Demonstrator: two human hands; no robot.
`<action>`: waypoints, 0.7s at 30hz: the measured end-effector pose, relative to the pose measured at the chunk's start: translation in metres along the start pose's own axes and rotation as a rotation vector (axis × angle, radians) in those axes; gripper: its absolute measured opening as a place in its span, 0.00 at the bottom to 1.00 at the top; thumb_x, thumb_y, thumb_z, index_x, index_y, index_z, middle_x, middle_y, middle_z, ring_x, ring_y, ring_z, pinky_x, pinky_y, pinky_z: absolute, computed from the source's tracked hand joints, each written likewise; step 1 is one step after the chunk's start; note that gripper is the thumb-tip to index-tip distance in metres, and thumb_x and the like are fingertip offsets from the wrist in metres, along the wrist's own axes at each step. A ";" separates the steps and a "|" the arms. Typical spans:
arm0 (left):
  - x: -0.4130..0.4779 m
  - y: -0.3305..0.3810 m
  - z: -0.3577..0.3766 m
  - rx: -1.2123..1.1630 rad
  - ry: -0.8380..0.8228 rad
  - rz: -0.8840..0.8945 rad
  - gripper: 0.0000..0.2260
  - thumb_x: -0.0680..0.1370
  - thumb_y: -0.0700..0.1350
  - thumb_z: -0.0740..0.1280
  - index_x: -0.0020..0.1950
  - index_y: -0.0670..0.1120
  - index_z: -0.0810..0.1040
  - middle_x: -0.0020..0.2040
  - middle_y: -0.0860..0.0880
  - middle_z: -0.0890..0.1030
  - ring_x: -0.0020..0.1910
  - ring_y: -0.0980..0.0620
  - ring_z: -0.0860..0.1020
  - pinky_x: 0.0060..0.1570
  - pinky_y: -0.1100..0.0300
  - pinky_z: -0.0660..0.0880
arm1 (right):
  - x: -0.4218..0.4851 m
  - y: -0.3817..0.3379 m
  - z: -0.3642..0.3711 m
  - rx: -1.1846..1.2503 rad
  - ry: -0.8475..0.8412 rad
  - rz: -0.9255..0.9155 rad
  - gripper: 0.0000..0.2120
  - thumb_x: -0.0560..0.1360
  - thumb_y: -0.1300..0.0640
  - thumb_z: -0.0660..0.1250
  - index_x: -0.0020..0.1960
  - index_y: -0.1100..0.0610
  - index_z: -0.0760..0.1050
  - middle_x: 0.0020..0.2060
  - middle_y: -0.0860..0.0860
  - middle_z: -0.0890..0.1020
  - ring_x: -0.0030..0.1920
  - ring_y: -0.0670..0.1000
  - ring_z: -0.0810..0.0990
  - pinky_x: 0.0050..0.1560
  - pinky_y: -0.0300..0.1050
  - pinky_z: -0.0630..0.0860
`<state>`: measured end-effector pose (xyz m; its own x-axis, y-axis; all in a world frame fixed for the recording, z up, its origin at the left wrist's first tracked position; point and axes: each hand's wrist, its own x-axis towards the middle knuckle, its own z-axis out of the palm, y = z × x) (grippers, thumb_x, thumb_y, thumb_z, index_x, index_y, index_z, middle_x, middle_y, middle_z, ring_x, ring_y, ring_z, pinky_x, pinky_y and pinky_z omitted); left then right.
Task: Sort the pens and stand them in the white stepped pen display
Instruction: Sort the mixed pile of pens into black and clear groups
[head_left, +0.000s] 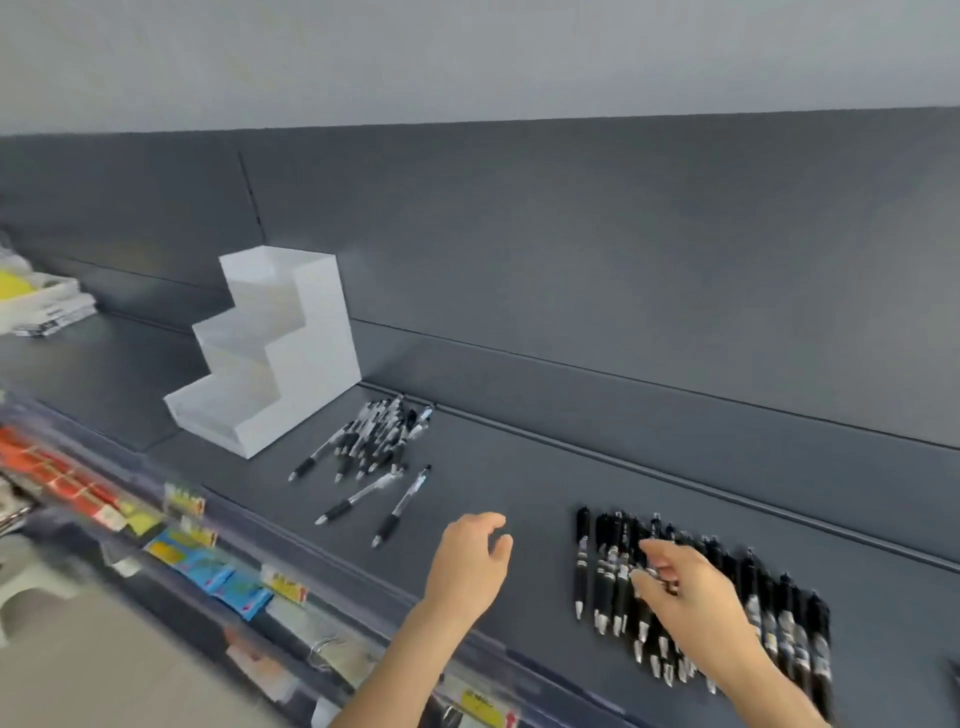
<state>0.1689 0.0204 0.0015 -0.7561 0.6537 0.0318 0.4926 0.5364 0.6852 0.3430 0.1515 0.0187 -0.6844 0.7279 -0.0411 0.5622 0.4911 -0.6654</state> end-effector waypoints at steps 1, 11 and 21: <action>0.006 -0.012 -0.012 -0.001 0.013 -0.015 0.15 0.80 0.45 0.60 0.66 0.45 0.73 0.63 0.49 0.75 0.63 0.54 0.73 0.62 0.63 0.68 | 0.008 -0.012 0.012 0.003 -0.006 -0.011 0.19 0.76 0.56 0.65 0.66 0.57 0.71 0.61 0.52 0.76 0.58 0.50 0.75 0.61 0.41 0.69; 0.103 -0.165 -0.143 0.012 0.119 -0.184 0.15 0.80 0.43 0.60 0.66 0.41 0.73 0.64 0.44 0.76 0.62 0.48 0.74 0.62 0.58 0.69 | 0.114 -0.161 0.163 -0.040 -0.161 -0.033 0.18 0.79 0.53 0.61 0.67 0.56 0.69 0.61 0.51 0.74 0.61 0.49 0.73 0.59 0.37 0.69; 0.218 -0.178 -0.140 0.481 -0.131 -0.135 0.26 0.75 0.62 0.60 0.63 0.43 0.70 0.62 0.44 0.71 0.63 0.44 0.68 0.58 0.54 0.69 | 0.189 -0.219 0.212 -0.318 -0.035 0.135 0.12 0.78 0.47 0.56 0.44 0.55 0.64 0.41 0.50 0.72 0.44 0.52 0.71 0.48 0.46 0.69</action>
<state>-0.1437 -0.0078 -0.0115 -0.7815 0.6067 -0.1458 0.5604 0.7852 0.2636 -0.0076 0.0799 -0.0011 -0.6067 0.7821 -0.1423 0.7614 0.5203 -0.3867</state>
